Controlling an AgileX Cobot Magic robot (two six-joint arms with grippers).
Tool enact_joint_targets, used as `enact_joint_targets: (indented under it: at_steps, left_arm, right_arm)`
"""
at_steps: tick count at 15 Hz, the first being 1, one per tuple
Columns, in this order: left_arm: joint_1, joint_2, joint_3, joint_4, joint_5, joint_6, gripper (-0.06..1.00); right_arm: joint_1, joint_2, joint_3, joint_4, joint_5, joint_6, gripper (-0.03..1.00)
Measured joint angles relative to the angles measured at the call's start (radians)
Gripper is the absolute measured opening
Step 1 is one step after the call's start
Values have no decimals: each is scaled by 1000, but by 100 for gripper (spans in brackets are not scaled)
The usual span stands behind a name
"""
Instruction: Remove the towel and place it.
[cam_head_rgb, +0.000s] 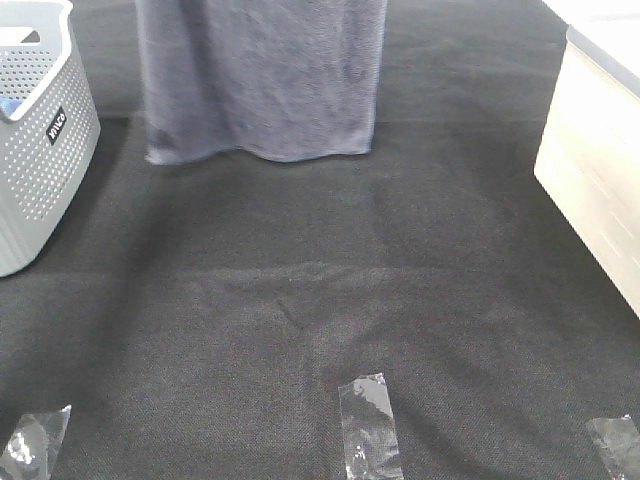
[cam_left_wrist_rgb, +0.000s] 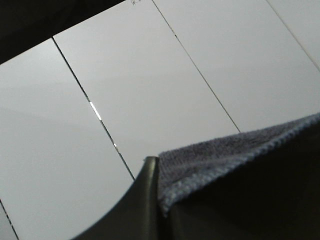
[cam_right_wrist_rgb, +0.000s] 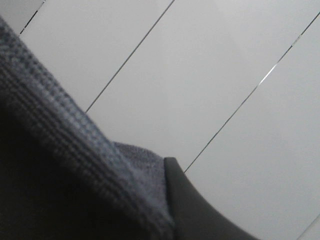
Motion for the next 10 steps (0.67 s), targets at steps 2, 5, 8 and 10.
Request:
enact_joint_targets:
  at_steps: [2, 5, 8, 10]
  left_arm:
    - [0, 98, -118, 0, 0, 0, 0]
    - [4, 246, -314, 4, 5, 0, 0]
    - [13, 366, -475, 10, 24, -4, 0]
    - [13, 383, -502, 10, 32, -7, 0]
  right_arm:
    - [-18, 23, 0, 5, -44, 1, 2]
    - [-53, 65, 0, 25, -131, 19, 2]
    - [-61, 108, -34, 28, -160, 36, 2]
    - [-61, 114, -47, 28, -160, 36, 2]
